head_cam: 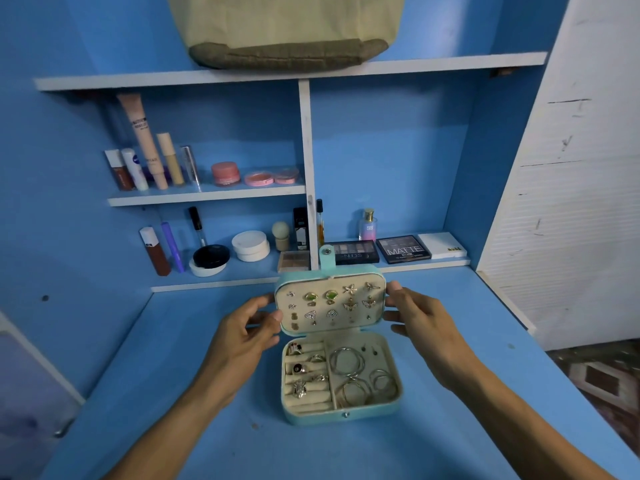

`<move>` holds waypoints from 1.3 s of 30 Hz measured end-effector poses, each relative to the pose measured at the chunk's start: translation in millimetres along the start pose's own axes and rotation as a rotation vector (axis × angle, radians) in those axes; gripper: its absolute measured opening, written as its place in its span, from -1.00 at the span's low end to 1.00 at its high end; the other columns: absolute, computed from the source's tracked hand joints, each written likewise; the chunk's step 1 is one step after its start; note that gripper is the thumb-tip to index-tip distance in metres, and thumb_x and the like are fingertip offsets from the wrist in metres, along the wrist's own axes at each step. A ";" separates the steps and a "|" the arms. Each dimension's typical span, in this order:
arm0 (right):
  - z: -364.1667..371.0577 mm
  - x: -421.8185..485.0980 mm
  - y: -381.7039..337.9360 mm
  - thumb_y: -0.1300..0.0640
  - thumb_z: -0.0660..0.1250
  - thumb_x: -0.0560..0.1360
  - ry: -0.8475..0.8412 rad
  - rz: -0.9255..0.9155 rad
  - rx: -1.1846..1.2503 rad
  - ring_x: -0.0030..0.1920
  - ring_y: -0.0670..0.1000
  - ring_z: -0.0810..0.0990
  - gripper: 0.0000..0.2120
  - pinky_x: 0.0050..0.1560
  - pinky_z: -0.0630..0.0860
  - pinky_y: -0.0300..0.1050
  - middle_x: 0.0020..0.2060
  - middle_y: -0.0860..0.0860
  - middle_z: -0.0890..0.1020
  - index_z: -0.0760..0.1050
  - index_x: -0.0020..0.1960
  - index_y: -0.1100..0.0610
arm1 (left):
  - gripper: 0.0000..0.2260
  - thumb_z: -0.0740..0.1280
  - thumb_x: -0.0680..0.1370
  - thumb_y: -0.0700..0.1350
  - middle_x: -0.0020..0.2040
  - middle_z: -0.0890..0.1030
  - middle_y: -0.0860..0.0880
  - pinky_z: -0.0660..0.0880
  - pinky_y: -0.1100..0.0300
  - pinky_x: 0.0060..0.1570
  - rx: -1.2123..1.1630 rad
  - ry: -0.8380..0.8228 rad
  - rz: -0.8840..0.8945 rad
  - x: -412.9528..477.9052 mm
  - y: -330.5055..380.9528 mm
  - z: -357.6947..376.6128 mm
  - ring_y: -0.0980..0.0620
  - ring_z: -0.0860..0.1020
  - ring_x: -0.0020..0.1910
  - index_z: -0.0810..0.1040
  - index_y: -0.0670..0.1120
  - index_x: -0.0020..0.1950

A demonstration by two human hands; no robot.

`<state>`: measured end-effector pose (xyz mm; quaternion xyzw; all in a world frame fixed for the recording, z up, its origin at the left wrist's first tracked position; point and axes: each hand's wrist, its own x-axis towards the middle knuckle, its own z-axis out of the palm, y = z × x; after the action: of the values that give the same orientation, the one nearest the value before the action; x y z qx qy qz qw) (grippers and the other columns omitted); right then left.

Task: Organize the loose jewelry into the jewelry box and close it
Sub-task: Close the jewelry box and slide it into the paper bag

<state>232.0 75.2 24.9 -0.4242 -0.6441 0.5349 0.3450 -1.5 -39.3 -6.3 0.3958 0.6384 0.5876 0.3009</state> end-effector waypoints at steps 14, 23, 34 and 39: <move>-8.2 -29.2 16.3 0.16 0.33 0.60 -0.077 0.153 0.474 0.14 0.15 0.68 -0.70 0.26 0.56 0.06 0.08 0.18 0.71 0.55 0.28 0.27 | -0.78 0.42 0.46 0.08 -0.06 0.70 0.11 0.59 0.17 0.04 0.192 0.072 0.183 -40.3 -1.7 2.1 0.12 0.68 -0.07 0.61 0.30 0.08; -17.9 -38.3 20.6 0.20 0.32 0.59 -0.066 0.200 0.462 0.12 0.13 0.69 -0.75 0.21 0.54 -0.02 0.04 0.17 0.72 0.60 0.22 0.27 | -0.68 0.50 0.49 -0.25 -0.05 0.71 0.06 0.60 0.12 0.03 0.237 0.093 0.206 -49.0 -16.9 -3.7 0.06 0.69 -0.07 0.65 0.10 0.15; -28.0 -57.4 33.4 0.29 0.41 0.51 -0.160 0.152 0.272 0.10 0.12 0.70 -0.81 0.13 0.62 -0.12 0.02 0.11 0.73 0.70 0.10 0.16 | -0.60 0.55 0.40 -0.35 0.00 0.71 0.11 0.59 0.20 0.08 0.403 0.102 0.360 -63.0 -35.1 -8.9 0.15 0.69 -0.02 0.70 0.03 0.13; -28.2 -59.0 35.8 0.21 0.49 0.47 -0.104 0.151 0.133 0.03 0.09 0.72 -0.76 0.28 0.56 0.11 -0.05 0.07 0.75 0.69 0.13 0.10 | -0.42 0.52 0.42 -0.40 0.02 0.71 0.18 0.57 0.31 0.08 0.379 0.060 0.318 -61.9 -34.7 -10.2 0.17 0.69 -0.01 0.62 0.23 0.19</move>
<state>287.4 34.8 -4.3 -0.4193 -0.5905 0.6222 0.2973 15.9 -97.6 -44.3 0.5230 0.6755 0.5088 0.1062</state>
